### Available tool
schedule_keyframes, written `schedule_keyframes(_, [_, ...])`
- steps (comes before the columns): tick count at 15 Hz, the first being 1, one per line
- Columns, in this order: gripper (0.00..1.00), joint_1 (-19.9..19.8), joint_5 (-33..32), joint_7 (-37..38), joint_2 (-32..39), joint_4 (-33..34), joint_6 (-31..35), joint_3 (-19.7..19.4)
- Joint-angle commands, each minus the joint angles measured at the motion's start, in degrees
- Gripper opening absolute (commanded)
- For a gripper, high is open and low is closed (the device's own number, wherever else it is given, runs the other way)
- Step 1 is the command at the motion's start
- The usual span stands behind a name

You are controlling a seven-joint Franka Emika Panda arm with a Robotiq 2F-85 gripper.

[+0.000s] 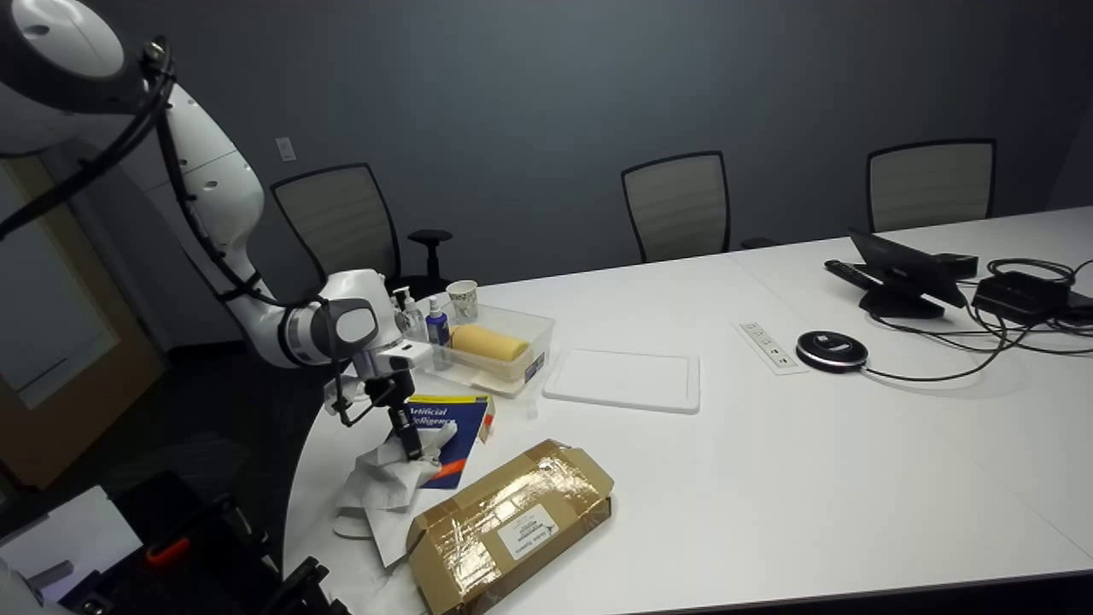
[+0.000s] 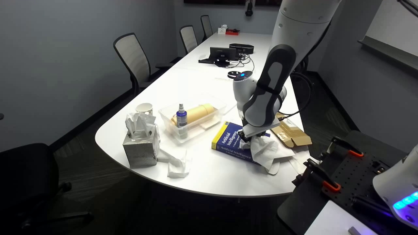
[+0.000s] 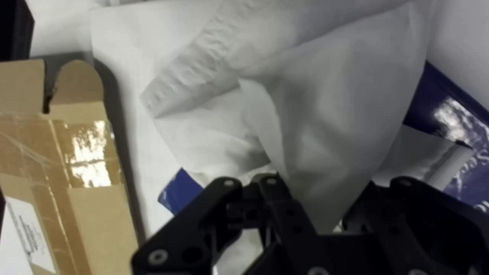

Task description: Use the white napkin to wipe the blue book cover.

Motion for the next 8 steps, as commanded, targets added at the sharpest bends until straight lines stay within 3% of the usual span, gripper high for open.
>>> schedule_keyframes(1, [0.03, -1.21, -2.86, 0.81, 2.16, 6.07, -2.57, 1.15])
schedule_keyframes(8, [0.03, -5.08, -6.44, -1.57, 7.88, 19.35, -7.08, 5.41])
